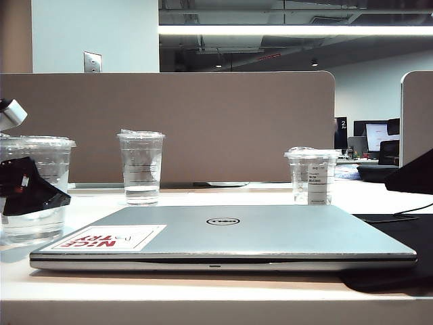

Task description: Pick up the coffee cup on the middle and place it on the left side of the laptop.

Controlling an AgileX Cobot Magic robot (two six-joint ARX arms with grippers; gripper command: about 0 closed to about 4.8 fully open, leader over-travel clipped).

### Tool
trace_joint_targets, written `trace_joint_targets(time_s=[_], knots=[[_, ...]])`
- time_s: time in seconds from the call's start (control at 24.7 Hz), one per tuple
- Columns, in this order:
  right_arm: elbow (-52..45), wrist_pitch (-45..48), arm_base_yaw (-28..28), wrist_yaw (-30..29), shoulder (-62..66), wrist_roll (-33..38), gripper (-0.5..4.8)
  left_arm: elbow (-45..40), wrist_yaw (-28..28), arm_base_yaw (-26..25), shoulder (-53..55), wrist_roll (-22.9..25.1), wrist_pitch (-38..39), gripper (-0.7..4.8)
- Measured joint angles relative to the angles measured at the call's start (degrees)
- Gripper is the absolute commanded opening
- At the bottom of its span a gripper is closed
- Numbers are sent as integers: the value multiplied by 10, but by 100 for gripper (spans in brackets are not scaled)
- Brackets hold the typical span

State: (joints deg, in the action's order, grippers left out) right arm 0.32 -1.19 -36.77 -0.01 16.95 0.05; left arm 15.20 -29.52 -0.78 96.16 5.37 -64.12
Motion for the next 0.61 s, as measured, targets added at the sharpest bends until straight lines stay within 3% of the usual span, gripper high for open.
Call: trace_joint_targets(time_s=[0.28, 0.61], knots=[[0, 0, 0, 0, 0, 0, -5, -3, 0, 0, -8, -8, 12, 479], [0, 0, 1, 0, 0, 0, -5, -63, 3, -17, -80, -18, 46, 479]])
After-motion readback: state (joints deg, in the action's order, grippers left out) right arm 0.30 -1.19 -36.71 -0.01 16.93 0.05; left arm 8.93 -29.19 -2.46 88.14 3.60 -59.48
